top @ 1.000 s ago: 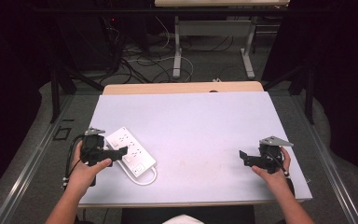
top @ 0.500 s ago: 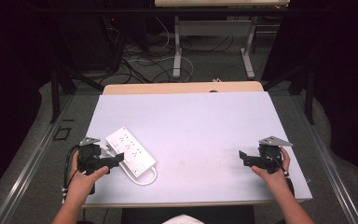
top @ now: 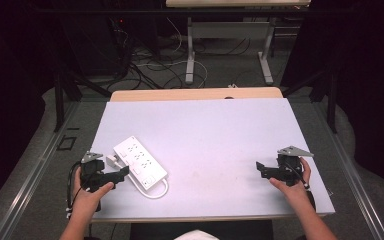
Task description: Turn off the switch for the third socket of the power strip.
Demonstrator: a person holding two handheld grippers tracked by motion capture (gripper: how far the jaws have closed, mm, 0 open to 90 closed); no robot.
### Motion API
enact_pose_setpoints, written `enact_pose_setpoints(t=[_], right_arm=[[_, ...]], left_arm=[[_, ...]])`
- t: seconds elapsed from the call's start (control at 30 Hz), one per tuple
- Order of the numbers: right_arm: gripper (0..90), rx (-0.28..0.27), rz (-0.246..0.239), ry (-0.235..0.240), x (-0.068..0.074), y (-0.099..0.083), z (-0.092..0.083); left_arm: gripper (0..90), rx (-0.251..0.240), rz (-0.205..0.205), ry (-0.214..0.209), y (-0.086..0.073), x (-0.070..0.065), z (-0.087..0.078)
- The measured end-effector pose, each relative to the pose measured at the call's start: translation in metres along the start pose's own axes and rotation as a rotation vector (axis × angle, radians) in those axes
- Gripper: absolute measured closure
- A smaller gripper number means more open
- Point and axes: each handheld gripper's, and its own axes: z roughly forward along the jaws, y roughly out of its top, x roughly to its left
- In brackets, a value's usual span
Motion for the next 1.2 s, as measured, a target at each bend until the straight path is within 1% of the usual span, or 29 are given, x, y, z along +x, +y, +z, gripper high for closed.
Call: enact_pose_setpoints(t=[0.03,0.07,0.1,0.17,0.23,0.3,0.33,0.37,0.43,0.53,0.57,0.6,0.67,0.7,0.73,0.8,0.9,0.93,1.2], right_arm=[[8.6,0.0,0.0,0.0,0.0,0.0,0.0],[8.6,0.0,0.0,0.001,0.0,0.0,0.0],[8.6,-0.001,-0.001,0.0,0.0,0.0,0.0],[8.6,0.003,0.001,-0.003,0.0,0.0,0.0],[8.6,-0.001,0.0,0.001,0.0,0.0,0.001],[8.6,-0.002,-0.005,0.001,0.0,0.0,0.001],[8.6,0.0,0.001,0.003,0.0,0.0,0.001],[8.6,0.0,-0.003,0.001,0.0,0.0,0.0],[8.6,0.001,-0.001,0.0,0.0,0.0,0.0],[8.6,-0.001,-0.001,0.003,0.0,0.0,0.001],[8.6,-0.002,-0.005,0.003,0.0,0.0,0.001],[8.6,-0.007,-0.006,-0.004,0.0,0.0,0.002],[8.6,-0.001,-0.007,0.004,0.0,0.0,0.002],[8.6,-0.001,-0.007,0.005,0.0,0.0,0.002],[8.6,-0.001,-0.007,0.005,0.0,0.0,0.002],[8.6,0.0,-0.007,0.005,0.0,0.0,0.002],[8.6,0.002,-0.01,0.005,0.001,0.0,0.002],[8.6,0.002,-0.011,0.005,0.001,0.0,0.002],[8.6,0.007,-0.012,0.002,0.001,0.001,0.002]], left_arm=[[0.4,0.006,-0.002,0.0,0.0,0.001,0.0],[0.4,-0.004,0.0,0.004,-0.001,0.001,0.0],[0.4,-0.005,-0.005,0.005,-0.002,0.002,0.0],[0.4,-0.008,-0.001,0.009,-0.003,0.002,0.0],[0.4,-0.014,-0.004,0.01,-0.005,0.002,0.001],[0.4,-0.003,-0.007,0.005,-0.006,0.003,0.002],[0.4,0.001,-0.004,0.006,-0.007,0.002,0.002],[0.4,-0.005,-0.001,0.008,-0.008,0.002,0.004],[0.4,0.002,0.006,0.012,-0.008,0.001,0.005],[0.4,-0.005,0.032,0.036,-0.01,0.0,0.005],[0.4,0.003,0.043,0.042,-0.01,-0.001,0.005],[0.4,-0.01,0.044,0.048,-0.011,-0.001,0.006],[0.4,0.007,0.056,0.047,-0.011,-0.001,0.005],[0.4,0.005,0.05,0.048,-0.011,-0.002,0.006],[0.4,-0.001,0.051,0.051,-0.012,-0.002,0.007],[0.4,0.002,0.051,0.05,-0.013,-0.002,0.008],[0.4,0.003,0.052,0.048,-0.013,-0.001,0.008],[0.4,0.01,0.051,0.047,-0.012,-0.001,0.007],[0.4,0.006,0.048,0.049,-0.012,0.0,0.007]])
